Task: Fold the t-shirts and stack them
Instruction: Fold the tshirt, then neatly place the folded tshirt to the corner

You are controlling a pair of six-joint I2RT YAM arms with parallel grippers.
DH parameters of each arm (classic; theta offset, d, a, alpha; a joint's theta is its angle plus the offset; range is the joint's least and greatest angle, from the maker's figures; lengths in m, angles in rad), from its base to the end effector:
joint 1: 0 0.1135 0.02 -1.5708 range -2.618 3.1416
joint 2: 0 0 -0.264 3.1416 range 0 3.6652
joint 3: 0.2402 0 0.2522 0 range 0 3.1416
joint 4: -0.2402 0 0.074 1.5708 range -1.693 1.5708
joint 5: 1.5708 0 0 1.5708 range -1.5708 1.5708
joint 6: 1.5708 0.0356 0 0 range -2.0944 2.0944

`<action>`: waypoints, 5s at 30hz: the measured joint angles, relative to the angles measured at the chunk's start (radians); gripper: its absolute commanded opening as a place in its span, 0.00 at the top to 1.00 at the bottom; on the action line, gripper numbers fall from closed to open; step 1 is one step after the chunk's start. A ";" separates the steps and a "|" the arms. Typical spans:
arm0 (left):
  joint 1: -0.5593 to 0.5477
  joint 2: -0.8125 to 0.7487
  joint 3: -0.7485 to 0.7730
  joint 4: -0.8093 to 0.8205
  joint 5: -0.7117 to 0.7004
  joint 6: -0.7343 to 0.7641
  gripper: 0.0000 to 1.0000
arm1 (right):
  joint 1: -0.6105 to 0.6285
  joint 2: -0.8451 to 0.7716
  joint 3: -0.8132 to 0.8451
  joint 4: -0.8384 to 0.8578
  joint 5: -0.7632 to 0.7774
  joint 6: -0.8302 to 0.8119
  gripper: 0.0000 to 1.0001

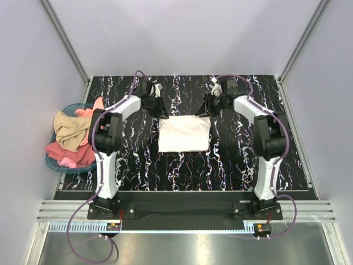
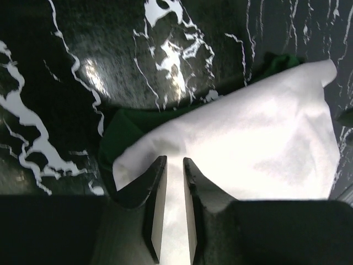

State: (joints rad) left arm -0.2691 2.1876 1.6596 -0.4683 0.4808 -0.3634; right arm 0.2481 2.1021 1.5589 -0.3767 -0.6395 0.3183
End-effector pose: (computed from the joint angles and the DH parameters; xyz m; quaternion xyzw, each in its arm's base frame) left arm 0.4505 -0.1413 0.1687 0.0235 0.9336 -0.3026 0.1905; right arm 0.4374 0.1327 0.1843 -0.0689 0.9025 0.3708 0.2082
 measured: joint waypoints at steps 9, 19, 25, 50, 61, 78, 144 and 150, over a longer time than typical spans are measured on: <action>-0.068 -0.360 -0.260 0.002 -0.008 -0.010 0.76 | -0.002 -0.357 -0.286 0.007 -0.115 0.020 0.81; -0.146 -0.389 -0.636 0.078 -0.051 -0.068 0.78 | -0.005 -0.237 -0.578 0.085 -0.117 0.025 0.85; -0.139 -0.401 -0.637 0.096 -0.072 -0.079 0.78 | -0.008 -0.251 -0.586 0.110 -0.135 0.039 0.81; -0.021 -0.124 -0.179 -0.018 -0.149 -0.008 0.77 | -0.055 -0.121 -0.396 0.116 -0.108 0.015 0.67; -0.027 -0.369 -0.248 -0.069 -0.126 0.013 0.73 | -0.106 -0.280 -0.335 0.095 0.031 0.083 0.34; -0.076 -0.364 -0.523 0.009 -0.085 -0.015 0.74 | -0.117 0.019 -0.177 0.191 0.045 0.156 0.51; 0.096 -0.097 0.071 -0.150 0.032 0.042 0.72 | -0.087 -0.295 -0.475 0.200 -0.013 0.155 0.32; 0.076 -0.546 -0.207 -0.154 0.019 0.085 0.71 | -0.087 -0.238 -0.420 0.185 0.019 0.138 0.32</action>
State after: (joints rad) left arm -0.1936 1.6413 1.4525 -0.6224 0.4999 -0.2783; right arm 0.1616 1.8645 1.1393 -0.1917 -0.6201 0.4564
